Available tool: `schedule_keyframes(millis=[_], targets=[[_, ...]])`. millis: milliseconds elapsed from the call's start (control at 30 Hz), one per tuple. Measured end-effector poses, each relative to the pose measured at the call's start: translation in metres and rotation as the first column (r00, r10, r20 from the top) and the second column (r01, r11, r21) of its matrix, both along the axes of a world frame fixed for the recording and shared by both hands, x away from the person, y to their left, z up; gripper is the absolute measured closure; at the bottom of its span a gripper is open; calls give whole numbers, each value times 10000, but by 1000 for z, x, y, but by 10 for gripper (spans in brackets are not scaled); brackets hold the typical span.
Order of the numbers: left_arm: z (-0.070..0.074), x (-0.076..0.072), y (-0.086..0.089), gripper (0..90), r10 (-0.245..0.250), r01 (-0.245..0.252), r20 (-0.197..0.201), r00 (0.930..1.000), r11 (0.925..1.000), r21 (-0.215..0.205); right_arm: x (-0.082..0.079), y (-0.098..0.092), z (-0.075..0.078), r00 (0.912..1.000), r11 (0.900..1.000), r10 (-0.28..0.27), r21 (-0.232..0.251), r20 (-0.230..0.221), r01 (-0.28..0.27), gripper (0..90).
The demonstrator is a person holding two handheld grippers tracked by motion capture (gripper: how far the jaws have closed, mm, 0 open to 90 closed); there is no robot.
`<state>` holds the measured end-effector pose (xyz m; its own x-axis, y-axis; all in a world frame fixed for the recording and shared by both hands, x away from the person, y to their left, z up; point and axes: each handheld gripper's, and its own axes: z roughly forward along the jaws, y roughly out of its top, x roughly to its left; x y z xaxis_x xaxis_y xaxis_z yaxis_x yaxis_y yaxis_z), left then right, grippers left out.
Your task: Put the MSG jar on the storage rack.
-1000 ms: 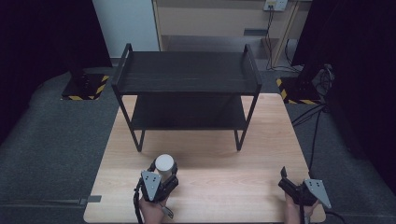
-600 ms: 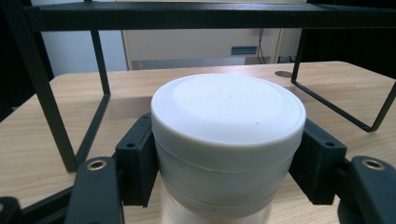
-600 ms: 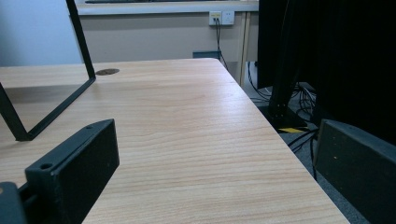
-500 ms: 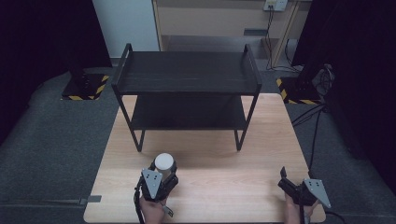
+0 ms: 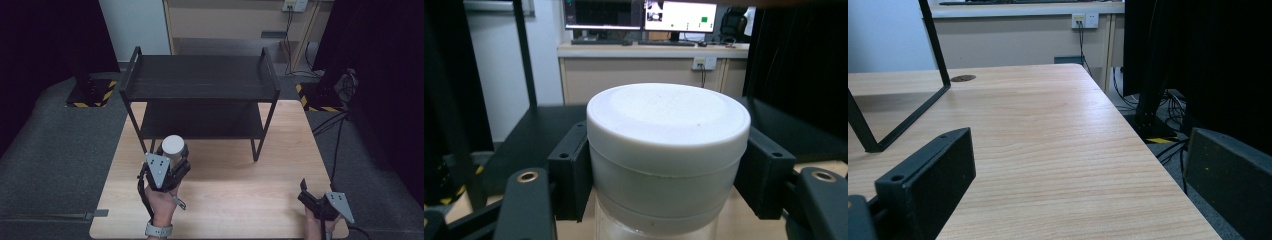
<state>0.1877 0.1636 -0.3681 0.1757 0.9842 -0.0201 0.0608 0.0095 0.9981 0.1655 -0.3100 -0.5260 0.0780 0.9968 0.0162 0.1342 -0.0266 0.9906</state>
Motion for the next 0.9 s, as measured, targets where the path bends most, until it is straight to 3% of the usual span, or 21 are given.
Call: schedule_keyframes(millis=[67,200,500,533,567,700,900], targets=[[13,13,-2,335,-13,13,-74,10000,10000,-51,0,0,0,10000,10000,30,-26,-21,-30,5],[22,28,-5,335,90,-90,-133,9999,10000,42,0,-1,0,10000,10000,49,-35,-26,-49,5],[35,63,-6,334,222,-221,-7,9998,9993,305,0,-1,-1,9999,9999,-76,93,72,75,5],[37,72,-6,335,256,-254,-74,9996,9991,351,-1,-1,-1,9999,9999,-85,79,80,84,5],[37,72,-6,335,256,-254,-74,9996,9991,351,-1,-1,-1,9999,9999,-85,79,80,84,5],[36,98,-6,335,421,-421,-30,9991,9988,238,0,0,0,10000,10000,-73,31,34,72,5],[32,125,-8,334,635,-635,-3,9980,9979,103,0,0,0,10000,10000,-92,-28,2,92,5]])
